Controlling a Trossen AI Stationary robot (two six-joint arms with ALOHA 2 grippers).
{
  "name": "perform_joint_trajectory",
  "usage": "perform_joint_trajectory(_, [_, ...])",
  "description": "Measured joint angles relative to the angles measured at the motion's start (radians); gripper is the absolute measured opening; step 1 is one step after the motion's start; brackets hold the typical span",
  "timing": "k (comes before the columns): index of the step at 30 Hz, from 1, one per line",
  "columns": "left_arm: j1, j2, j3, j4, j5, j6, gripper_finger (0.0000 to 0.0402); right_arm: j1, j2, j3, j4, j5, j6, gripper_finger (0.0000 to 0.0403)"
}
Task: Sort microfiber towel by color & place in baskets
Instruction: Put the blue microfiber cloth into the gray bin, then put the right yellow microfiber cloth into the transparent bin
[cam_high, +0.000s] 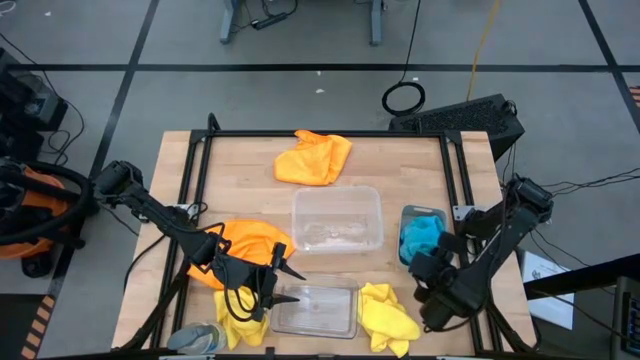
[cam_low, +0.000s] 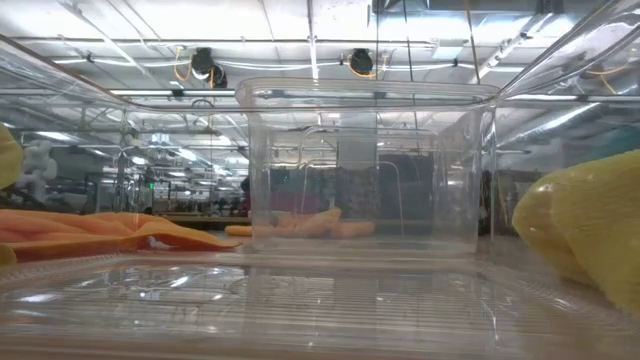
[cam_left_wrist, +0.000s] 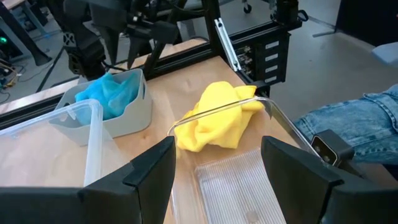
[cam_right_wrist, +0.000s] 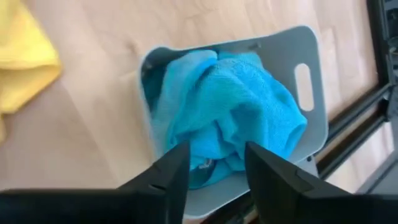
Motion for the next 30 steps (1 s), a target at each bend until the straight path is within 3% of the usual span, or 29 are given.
perform_joint_trajectory(9, [0.000, 0.000, 0.000, 0.005, 0.000, 0.000, 0.0242, 0.018, 0.000, -0.059, 0.110, 0.070, 0.014, 0.0010])
perform_joint_trajectory(20, [0.000, 0.000, 0.000, 0.005, 0.001, -0.001, 0.0242, -0.006, 0.000, -0.249, 0.255, 0.077, 0.076, 0.0005])
perform_joint_trajectory(30, [0.000, 0.000, 0.000, 0.005, 0.001, -0.004, 0.0242, 0.000, -0.002, 0.004, 0.069, 0.078, 0.120, 0.0044])
